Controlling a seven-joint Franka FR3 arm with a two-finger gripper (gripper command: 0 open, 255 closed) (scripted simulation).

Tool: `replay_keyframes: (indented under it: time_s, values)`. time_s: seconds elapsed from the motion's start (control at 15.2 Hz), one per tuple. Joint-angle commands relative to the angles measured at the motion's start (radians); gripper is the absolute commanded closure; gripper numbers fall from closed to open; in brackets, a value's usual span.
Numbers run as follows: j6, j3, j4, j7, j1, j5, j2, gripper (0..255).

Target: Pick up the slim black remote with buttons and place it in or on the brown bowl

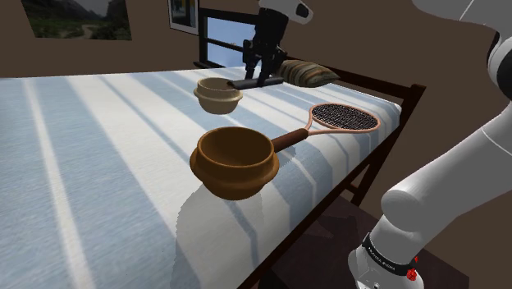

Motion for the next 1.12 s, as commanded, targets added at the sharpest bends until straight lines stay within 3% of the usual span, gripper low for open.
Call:
replay_keyframes:
  time_s: [0.0,0.2,1.06]
  values:
    - [-0.029,-0.001,0.039,0.008,-0.002,-0.004,0.01,255]
    - [-0.065,0.0,0.093,0.021,-0.003,-0.011,0.027,255]
    - [-0.021,0.134,-0.07,0.238,0.103,0.115,-0.188,255]
